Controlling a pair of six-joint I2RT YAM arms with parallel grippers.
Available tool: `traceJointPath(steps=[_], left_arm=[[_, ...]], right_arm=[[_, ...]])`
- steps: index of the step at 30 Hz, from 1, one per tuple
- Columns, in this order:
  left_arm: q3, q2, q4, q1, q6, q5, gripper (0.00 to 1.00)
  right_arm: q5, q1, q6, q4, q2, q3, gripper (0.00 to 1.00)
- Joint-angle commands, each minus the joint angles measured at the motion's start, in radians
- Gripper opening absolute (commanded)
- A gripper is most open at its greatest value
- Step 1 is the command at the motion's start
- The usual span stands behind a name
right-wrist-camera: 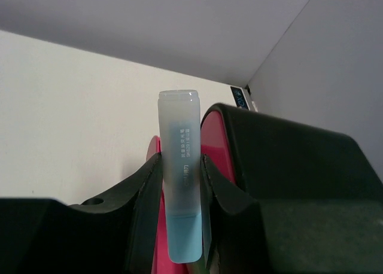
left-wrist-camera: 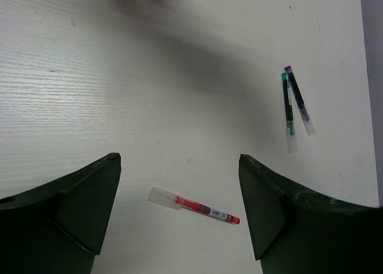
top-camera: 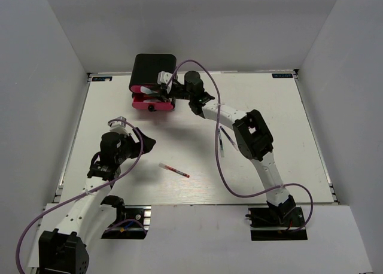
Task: Sort the stationery into containers
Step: Place the stationery in the drawer, then close the drawer in the storage box.
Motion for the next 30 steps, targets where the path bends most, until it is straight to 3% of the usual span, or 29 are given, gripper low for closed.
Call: traceJointPath(steps=[1,5,9,14,20,25,28,29,30], left_arm=[[0.007,-0.024,-0.016,-0.004,0.004,-0.005,0.89],[0.016,-0.024,-0.025,-0.004,0.004,-0.005,0.89],[0.016,-0.024,-0.025,-0.004,0.004,-0.005,0.89],[0.027,-0.006,-0.025,-0.004,0.004,-0.005,0.89],[0.027,-0.006,-0.016,-0.004,0.004,-0.005,0.89],[0.036,-0.006,-0.016,-0.004,0.004,-0.005,0.89],[0.036,0.004,0.005,-0.004,0.004,-0.005,0.89],[0.036,0.028,0.025,-0.004,0.004,-0.005,0.89],[0.049,0.046,0.039,-0.004,0.017,-0.005,0.89]], right_arm=[[0.012,-0.006,-0.047,0.032,0.023,0.01,0.0],[0.021,-0.006,-0.058,0.026,0.038,0.013,0.03],[0.038,-0.003,-0.082,0.022,0.044,0.01,0.14],[0.042,-0.004,-0.11,0.01,0.058,0.004,0.42],[0.041,-0.006,-0.124,0.003,0.055,-0.002,0.56],[0.032,-0.004,-0.121,0.012,0.032,-0.021,0.56],[0.029,-0.007,-0.076,0.076,-0.026,-0.08,0.5],[0.027,-0.012,-0.038,0.105,-0.04,-0.094,0.46],[0.03,-0.016,-0.024,0.122,-0.104,-0.134,0.28]])
